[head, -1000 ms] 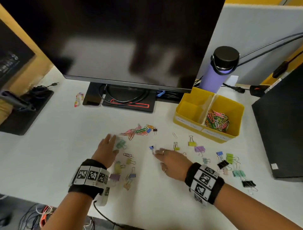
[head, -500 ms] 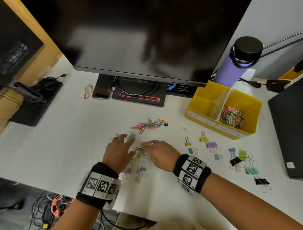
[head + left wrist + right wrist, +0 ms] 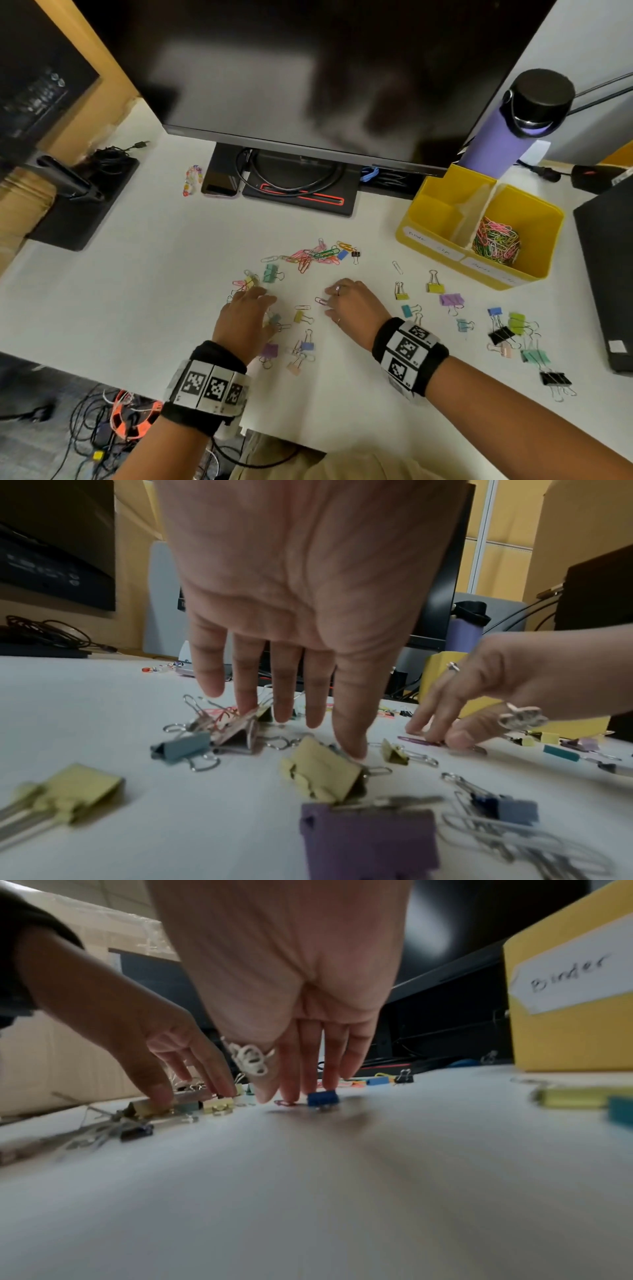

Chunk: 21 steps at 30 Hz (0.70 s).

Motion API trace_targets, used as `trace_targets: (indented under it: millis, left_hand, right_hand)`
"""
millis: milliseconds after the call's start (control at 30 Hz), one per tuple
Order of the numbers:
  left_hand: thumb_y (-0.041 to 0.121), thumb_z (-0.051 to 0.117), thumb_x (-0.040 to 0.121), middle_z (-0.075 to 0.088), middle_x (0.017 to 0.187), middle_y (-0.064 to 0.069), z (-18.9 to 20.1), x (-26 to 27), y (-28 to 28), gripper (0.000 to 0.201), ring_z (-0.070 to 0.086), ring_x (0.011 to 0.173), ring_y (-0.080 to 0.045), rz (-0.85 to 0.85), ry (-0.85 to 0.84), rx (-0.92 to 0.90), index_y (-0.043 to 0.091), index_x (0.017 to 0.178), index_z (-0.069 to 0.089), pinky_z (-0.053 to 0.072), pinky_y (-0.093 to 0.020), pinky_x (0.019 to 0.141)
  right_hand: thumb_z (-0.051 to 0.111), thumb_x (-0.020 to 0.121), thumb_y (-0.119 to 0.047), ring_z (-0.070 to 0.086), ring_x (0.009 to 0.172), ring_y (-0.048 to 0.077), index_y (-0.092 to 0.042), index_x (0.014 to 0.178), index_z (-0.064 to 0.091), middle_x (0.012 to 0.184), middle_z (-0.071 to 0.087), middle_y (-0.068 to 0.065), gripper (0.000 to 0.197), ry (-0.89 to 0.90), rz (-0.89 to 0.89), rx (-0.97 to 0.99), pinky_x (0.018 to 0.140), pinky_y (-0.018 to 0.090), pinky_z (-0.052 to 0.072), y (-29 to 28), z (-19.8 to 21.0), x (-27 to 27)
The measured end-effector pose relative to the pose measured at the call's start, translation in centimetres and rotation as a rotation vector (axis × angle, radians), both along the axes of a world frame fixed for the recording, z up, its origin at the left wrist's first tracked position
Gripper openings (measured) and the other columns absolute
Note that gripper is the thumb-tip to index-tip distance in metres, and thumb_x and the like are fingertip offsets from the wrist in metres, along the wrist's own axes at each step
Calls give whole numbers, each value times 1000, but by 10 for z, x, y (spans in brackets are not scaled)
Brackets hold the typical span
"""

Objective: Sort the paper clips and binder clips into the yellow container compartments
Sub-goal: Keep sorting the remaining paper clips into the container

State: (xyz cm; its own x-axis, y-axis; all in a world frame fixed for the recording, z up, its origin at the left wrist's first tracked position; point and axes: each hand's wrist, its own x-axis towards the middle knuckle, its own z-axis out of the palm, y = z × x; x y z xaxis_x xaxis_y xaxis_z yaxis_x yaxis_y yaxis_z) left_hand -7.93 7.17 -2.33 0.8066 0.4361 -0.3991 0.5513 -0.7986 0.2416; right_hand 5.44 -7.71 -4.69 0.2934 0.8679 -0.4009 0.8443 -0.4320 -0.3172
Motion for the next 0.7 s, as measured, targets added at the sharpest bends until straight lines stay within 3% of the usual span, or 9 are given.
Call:
trace_targets:
  millis: [100, 167, 233, 300, 433, 533, 700]
  left_hand:
    - [14, 60, 85, 59, 123, -7, 3, 6, 3, 31, 54, 112, -25, 77, -179, -18, 14, 115, 62, 48, -34, 91]
    - [-1, 53, 85, 56, 126, -9, 7, 16, 7, 40, 56, 110, -25, 43, -217, -3, 14, 121, 58, 51, -35, 90]
    - [-11, 43, 82, 41, 144, -6, 9, 25, 11, 60, 48, 122, -26, -44, -130, -5, 15, 135, 44, 48, -35, 97]
    - [-11, 40, 81, 29, 152, -1, 12, 31, 16, 68, 40, 132, -24, -103, 0, 5, 15, 143, 30, 42, -36, 105]
    - [-4, 44, 85, 32, 152, 1, 13, 27, 30, 64, 41, 132, -21, -146, 73, 36, 14, 144, 27, 36, -30, 107]
    - [0, 42, 86, 42, 146, 1, 10, 21, 38, 53, 47, 127, -20, -90, 58, 32, 15, 137, 41, 38, -31, 104]
    - [9, 55, 86, 61, 116, -8, 21, 30, 45, 28, 59, 104, -26, 22, -140, 36, 14, 112, 62, 47, -36, 88]
  right_hand:
    - [46, 93, -10, 44, 117, 30, 1, 116, 52, 127, 49, 19, 26, 73, -163, 48, 94, 34, 40, 13, 0, -3]
    - [46, 91, -1, 48, 112, 31, 1, 109, 55, 120, 52, 21, 20, 58, -205, 15, 88, 35, 43, 19, -2, -4]
    - [45, 89, 4, 51, 109, 32, 1, 106, 56, 118, 53, 21, 20, 9, -200, -20, 85, 36, 46, 22, -2, -7]
    - [44, 87, 7, 51, 108, 33, 0, 106, 54, 118, 53, 21, 22, -38, -164, -28, 86, 37, 46, 23, 1, -8]
    - [44, 81, 9, 52, 105, 33, 1, 105, 53, 114, 55, 22, 27, 45, -85, -7, 82, 35, 44, 22, 4, -8]
    - [45, 80, 7, 54, 103, 32, 2, 106, 55, 110, 59, 23, 28, 182, -90, 32, 78, 31, 42, 25, 6, -5]
    - [46, 83, 4, 52, 106, 33, 0, 113, 54, 111, 59, 24, 31, 212, -87, 65, 83, 32, 43, 44, 10, -12]
